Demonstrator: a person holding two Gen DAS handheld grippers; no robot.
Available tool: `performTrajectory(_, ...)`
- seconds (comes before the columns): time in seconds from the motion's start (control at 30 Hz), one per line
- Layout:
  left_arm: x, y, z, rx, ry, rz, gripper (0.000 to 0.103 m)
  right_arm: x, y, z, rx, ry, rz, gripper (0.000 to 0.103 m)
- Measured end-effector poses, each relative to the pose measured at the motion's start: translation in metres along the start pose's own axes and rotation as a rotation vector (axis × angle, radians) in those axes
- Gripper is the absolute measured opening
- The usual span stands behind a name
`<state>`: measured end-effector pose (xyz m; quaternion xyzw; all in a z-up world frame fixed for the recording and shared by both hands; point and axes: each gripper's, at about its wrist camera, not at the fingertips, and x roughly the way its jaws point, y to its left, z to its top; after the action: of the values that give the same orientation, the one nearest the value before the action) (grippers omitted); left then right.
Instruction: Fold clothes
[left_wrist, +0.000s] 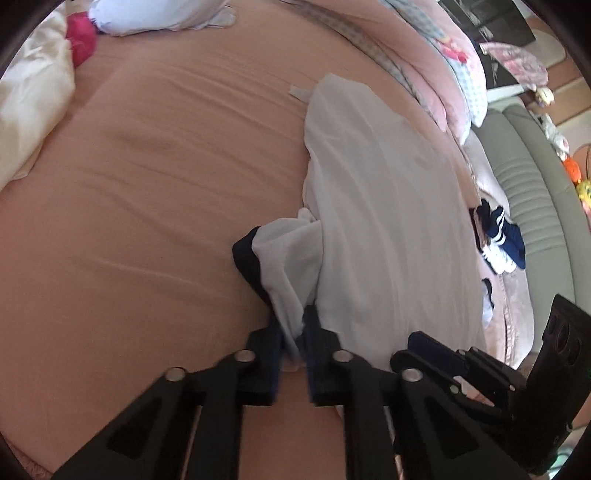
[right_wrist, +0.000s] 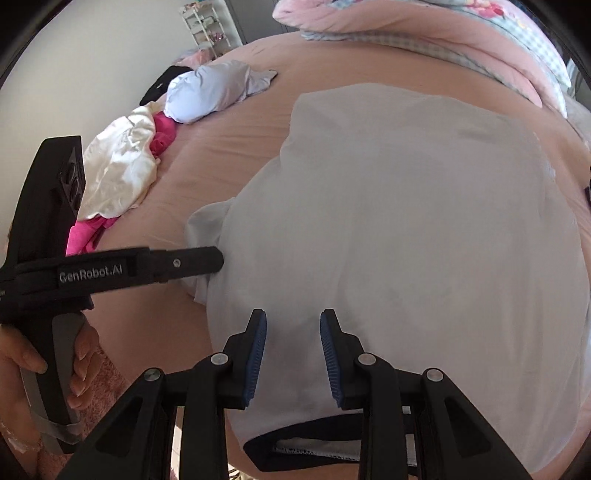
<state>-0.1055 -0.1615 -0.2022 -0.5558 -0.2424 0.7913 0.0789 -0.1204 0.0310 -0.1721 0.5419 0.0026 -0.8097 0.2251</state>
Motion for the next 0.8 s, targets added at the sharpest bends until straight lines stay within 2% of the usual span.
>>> performTrajectory(0.1,-0.009,-0.005,0.0,0.048,-0.024,0.004,0.005,0.006,-0.012,-0.005,0.038,0.005,-0.029,0.029)
performTrajectory(0.2,-0.036,-0.005,0.009,0.062,-0.108,0.016,0.004,0.008,-0.027,-0.009,0.057,0.024,-0.091,0.029)
performTrajectory(0.27,-0.057,-0.006,0.016,0.084,-0.161,0.036,0.004,0.008,-0.039,-0.011,0.091,0.03,-0.088,0.029)
performTrajectory(0.33,-0.074,-0.001,0.025,0.087,-0.176,0.037,0.004,0.006,-0.046,-0.012,0.119,0.026,-0.07,0.029)
performTrajectory(0.47,-0.067,0.014,0.031,0.085,-0.129,0.159,0.004,0.002,-0.049,-0.016,0.12,0.017,-0.086,0.029)
performTrajectory(0.57,-0.061,0.025,0.036,0.082,-0.093,0.252,0.006,-0.001,-0.044,-0.017,0.088,0.026,-0.136,0.029)
performTrajectory(0.63,-0.052,0.028,0.03,0.06,-0.022,0.249,0.006,-0.006,-0.037,-0.017,0.06,0.02,-0.15,0.029)
performTrajectory(0.7,-0.057,0.032,0.023,0.001,-0.049,0.205,0.007,-0.015,-0.025,-0.015,0.025,-0.02,-0.102,0.029)
performTrajectory(0.8,-0.068,0.031,0.017,-0.005,-0.121,0.177,0.007,-0.03,-0.006,-0.012,-0.028,-0.079,-0.03,0.029)
